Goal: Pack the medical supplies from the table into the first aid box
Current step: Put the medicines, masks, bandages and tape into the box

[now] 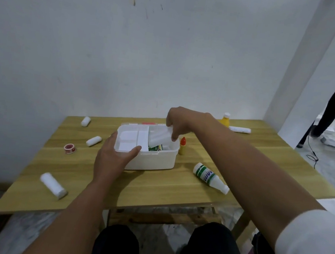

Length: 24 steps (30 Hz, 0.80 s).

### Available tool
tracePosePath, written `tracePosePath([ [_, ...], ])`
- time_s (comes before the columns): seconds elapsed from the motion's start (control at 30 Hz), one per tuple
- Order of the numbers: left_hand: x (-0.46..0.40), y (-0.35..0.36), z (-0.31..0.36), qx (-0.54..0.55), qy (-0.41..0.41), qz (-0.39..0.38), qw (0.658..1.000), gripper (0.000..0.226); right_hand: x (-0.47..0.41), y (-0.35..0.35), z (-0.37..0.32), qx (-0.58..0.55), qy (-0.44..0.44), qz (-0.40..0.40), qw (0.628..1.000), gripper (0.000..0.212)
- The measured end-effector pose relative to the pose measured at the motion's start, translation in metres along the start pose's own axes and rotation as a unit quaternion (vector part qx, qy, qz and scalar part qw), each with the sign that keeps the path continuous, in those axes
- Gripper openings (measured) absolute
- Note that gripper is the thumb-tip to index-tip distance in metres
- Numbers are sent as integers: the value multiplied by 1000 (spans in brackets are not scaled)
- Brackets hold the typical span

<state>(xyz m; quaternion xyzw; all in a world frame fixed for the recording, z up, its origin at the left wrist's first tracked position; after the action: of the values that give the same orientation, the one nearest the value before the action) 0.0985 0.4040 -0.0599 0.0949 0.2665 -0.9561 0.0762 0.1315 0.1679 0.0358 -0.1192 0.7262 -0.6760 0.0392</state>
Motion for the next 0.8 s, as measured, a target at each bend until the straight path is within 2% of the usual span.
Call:
tracePosePath([
  [0.27,-1,0,-3,4,0,-2,1000,128,0,24,-8,-42,-5,21,999,71],
  [0.53,2,-1,5,-3,17,10,1000,113,-3,36,-18,-36,-10,44,998,67],
  [0.63,3,-2,6,0,21,12,1000,111,-4,37,-26,-18,-18,45,999,63],
  [0.8,3,-2,5,3,16,8,1000,115,-7,47,-33,-67,-32,35,997,57],
])
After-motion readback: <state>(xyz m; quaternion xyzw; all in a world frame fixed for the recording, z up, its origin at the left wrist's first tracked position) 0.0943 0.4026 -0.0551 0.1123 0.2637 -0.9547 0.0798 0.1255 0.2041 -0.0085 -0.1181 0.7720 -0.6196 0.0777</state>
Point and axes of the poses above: each hand's wrist, its own x-axis away from the middle knuckle, its own y-axis out of the palm, z = x × y, the point moved 10 cm from there along -x, towards the middle knuckle, and after that the axes turned 5 degrees about -y, right-handed, at the moved point
